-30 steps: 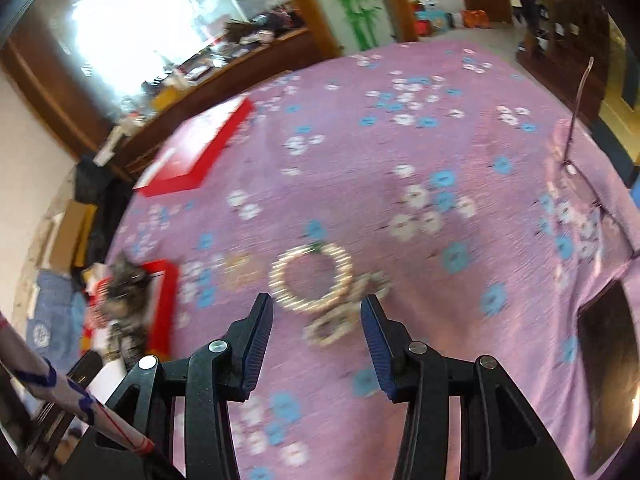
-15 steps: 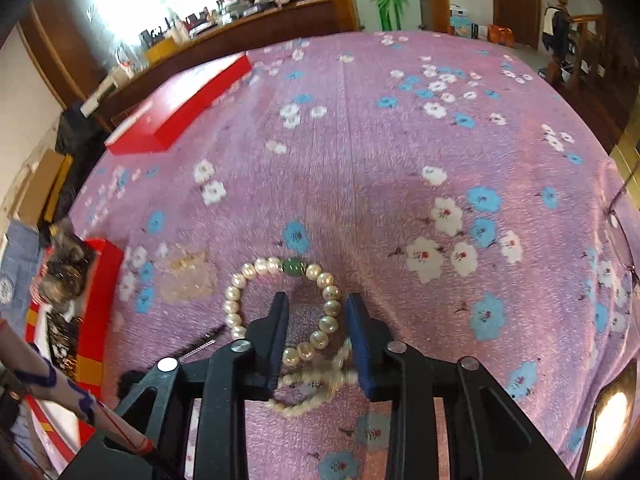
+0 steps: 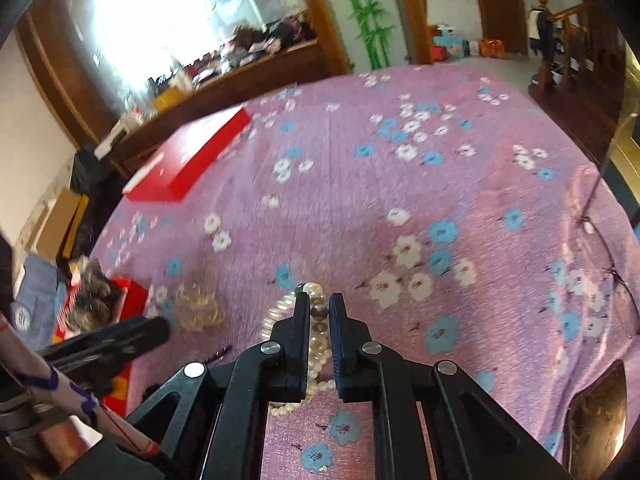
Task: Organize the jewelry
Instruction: 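Lift the pearl bracelet with the right gripper while the left moves over the clear acrylic stand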
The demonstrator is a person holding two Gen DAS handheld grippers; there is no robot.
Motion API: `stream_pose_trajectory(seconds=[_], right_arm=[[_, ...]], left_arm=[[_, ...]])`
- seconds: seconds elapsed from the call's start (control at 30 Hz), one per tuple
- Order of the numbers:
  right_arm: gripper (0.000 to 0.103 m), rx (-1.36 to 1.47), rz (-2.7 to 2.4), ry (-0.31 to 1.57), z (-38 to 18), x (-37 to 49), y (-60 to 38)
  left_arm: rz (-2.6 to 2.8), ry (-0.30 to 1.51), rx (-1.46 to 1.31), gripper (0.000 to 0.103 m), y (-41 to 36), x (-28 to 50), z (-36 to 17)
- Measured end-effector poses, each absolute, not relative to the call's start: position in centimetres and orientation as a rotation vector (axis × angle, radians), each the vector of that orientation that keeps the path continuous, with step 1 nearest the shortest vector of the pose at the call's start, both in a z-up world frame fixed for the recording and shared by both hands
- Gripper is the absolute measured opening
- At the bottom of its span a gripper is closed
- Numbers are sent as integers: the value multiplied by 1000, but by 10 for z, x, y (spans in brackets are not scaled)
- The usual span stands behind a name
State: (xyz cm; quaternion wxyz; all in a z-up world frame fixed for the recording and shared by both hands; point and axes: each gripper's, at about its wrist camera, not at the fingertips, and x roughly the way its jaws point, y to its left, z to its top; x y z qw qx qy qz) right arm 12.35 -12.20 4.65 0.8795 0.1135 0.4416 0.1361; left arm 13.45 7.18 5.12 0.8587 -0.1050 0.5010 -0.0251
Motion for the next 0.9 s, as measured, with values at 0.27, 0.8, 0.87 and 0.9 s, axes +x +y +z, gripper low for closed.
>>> stream_pose_trajectory(seconds=[0.27, 0.8, 0.87, 0.9], right_arm=[[10, 302, 289, 928, 50, 127, -132], [10, 301, 368, 892, 60, 114, -122], [10, 285, 377, 873, 63, 110, -118], [10, 276, 387, 868, 63, 109, -115]], left_arm=[[23, 1085, -193, 49, 54, 162, 25], [56, 869, -161, 41, 73, 103, 47], [65, 831, -160, 41, 75, 96, 50], [62, 819, -162, 41, 76, 94, 52]])
